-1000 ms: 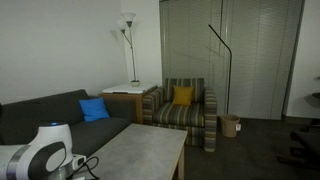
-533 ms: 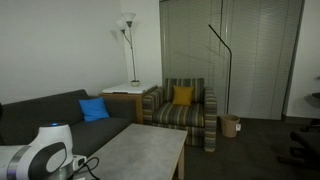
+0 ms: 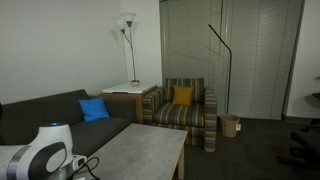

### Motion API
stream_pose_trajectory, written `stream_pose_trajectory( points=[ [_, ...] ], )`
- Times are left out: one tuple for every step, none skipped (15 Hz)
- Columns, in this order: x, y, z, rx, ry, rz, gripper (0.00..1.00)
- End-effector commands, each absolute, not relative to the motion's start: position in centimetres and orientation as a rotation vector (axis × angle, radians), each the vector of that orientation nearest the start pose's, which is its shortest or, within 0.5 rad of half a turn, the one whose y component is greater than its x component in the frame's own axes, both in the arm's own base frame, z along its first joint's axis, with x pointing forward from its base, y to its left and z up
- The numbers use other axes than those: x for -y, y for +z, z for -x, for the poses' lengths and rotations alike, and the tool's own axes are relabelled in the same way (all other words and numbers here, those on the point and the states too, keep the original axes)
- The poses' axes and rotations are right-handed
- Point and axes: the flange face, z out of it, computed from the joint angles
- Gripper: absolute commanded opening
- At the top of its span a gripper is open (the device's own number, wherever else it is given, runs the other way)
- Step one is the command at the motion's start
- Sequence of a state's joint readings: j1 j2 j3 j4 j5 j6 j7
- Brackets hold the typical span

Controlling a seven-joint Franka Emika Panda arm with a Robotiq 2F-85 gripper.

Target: Put the blue mug on the plate

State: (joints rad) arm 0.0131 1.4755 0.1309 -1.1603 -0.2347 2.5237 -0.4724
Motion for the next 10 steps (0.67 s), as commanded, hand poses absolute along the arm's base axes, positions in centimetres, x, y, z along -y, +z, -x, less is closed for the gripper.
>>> stream_pose_trajectory(
  points=[
    [-7.35,-12.87,-65.25,1.081,0.133,2.899,0.39],
    [-7.34,-12.87,-65.25,1.081,0.133,2.899,0.39],
    [-7.33,-12.87,-65.25,1.080,0.133,2.899,0.37],
    [-7.32,-12.87,-65.25,1.080,0.134,2.899,0.37],
    [-7.32,-12.87,-65.26,1.080,0.134,2.900,0.33],
    [-7.32,-12.87,-65.26,1.079,0.134,2.901,0.31],
    [-7.32,-12.87,-65.26,1.079,0.134,2.901,0.28],
    [-7.32,-12.88,-65.25,1.079,0.134,2.901,0.25],
    [-7.32,-12.88,-65.26,1.079,0.134,2.902,0.21],
    [-7.31,-12.88,-65.26,1.079,0.134,2.902,0.19]
  ],
)
